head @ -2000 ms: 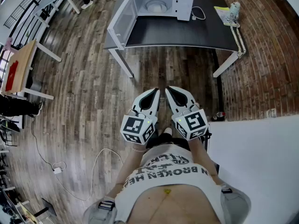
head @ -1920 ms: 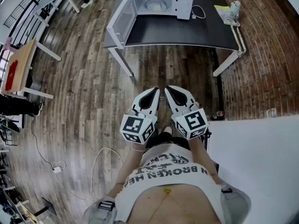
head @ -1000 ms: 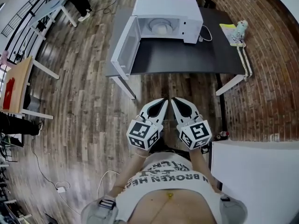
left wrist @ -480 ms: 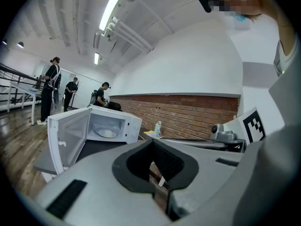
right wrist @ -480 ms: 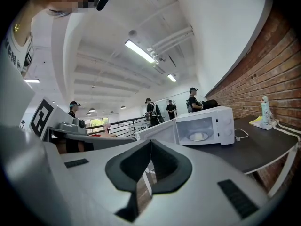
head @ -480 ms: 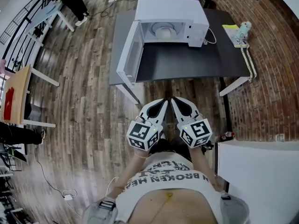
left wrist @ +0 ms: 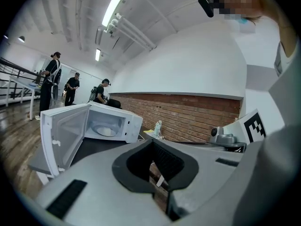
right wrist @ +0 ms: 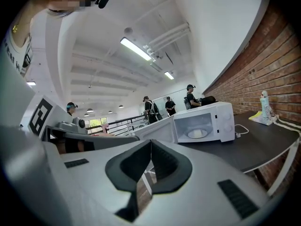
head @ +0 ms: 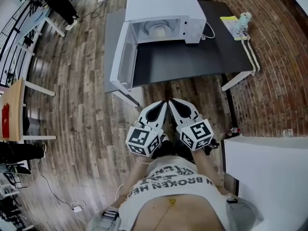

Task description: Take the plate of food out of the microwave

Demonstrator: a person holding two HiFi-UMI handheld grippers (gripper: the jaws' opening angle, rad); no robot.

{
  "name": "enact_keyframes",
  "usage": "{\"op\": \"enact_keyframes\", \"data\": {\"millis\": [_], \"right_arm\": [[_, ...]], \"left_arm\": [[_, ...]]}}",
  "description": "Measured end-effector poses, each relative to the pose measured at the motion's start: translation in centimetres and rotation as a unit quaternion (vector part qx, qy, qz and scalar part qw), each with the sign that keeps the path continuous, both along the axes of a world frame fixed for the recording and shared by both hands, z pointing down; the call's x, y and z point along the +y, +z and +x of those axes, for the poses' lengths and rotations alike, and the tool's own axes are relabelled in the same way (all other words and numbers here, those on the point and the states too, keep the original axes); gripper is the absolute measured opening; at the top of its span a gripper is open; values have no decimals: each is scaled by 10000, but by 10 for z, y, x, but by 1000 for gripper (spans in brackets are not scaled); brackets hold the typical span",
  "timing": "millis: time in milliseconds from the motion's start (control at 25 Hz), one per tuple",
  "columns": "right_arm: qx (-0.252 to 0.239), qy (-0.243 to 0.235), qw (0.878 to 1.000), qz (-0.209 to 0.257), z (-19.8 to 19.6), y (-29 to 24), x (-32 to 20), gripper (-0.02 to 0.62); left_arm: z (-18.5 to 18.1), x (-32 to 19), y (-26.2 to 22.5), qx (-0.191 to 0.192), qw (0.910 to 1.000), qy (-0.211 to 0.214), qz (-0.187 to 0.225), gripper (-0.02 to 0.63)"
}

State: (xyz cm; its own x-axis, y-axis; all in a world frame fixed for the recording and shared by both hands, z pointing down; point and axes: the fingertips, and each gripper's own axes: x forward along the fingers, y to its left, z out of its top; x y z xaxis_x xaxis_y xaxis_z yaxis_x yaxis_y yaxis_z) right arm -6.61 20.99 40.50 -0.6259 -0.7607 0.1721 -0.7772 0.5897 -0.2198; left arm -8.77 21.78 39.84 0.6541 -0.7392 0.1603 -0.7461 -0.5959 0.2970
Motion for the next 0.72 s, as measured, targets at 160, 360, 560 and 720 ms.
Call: {"op": "enact_keyframes", "data": {"millis": [160, 360, 560, 720], "right_arm": [[9, -43, 10000, -11, 5, 4, -31, 9], [-109, -174, 9998, -32, 13, 1, -85, 8], [-55, -389, 9992, 24, 22, -8, -139, 9], [-76, -499, 9987, 55, 35, -13, -173, 9]], "left_arm": [[2, -30, 6, 21, 9999, -91, -70, 6], [9, -83, 3, 54, 9997, -217, -88, 6], [15, -137, -10, 109, 9988, -478, 33, 6], [27, -171, -13, 157, 9981, -598, 26, 6]]}}
